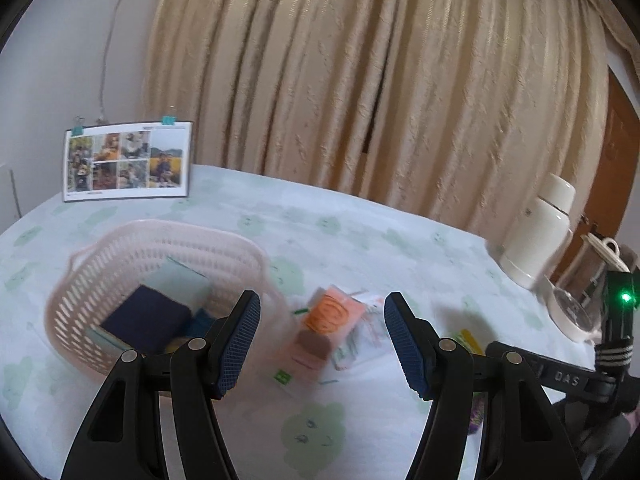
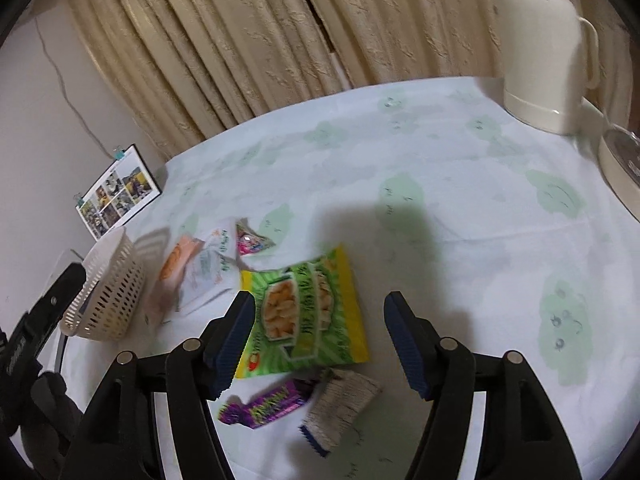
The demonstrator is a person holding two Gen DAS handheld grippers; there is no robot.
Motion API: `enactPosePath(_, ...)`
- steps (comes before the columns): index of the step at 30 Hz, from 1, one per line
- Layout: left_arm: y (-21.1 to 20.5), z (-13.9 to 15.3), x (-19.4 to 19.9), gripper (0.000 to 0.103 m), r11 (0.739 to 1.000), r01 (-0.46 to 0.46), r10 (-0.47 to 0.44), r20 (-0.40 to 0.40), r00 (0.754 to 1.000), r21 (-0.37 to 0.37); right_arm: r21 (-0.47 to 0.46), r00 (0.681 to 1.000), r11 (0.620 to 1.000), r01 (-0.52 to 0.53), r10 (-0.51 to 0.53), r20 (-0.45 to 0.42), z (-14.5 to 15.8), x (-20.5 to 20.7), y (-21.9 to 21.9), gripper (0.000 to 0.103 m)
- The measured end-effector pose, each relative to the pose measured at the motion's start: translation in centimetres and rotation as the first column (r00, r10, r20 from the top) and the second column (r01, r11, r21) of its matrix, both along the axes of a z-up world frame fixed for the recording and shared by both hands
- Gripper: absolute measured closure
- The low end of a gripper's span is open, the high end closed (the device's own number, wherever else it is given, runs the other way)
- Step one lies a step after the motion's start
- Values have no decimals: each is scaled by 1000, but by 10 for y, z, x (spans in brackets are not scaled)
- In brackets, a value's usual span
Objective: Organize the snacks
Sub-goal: 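Release the yellow cup with the right tool and withdraw both tools toward the snack pile, then close the left tool on the purple candy bar while the right tool approaches the grey packet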
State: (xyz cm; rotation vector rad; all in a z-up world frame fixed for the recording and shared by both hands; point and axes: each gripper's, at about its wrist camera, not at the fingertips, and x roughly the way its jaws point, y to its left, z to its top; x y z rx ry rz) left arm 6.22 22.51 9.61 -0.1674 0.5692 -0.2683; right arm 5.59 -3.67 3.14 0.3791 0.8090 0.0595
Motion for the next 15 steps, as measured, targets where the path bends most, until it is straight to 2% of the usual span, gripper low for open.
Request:
enactPosePath(3, -19, -9, 0, 38, 997, 81, -81, -43, 996, 1, 11, 1000, 1000, 27, -27, -8, 0, -3, -10, 39)
enactPosePath(6, -46, -20, -5, 38, 985, 172, -169, -88, 982, 28, 12, 999, 999, 43, -43, -18, -1, -8, -17, 39)
enactPosePath(10, -84, -28, -20, 38, 949, 303, -293, -116, 949, 82, 17, 997, 998, 55, -54, -48, -7, -13, -22, 39)
enactPosePath(15, -112, -36, -29, 38, 907, 413, -397, -154, 905, 87, 34, 996, 997, 68, -66, -59, -9, -16, -26, 39)
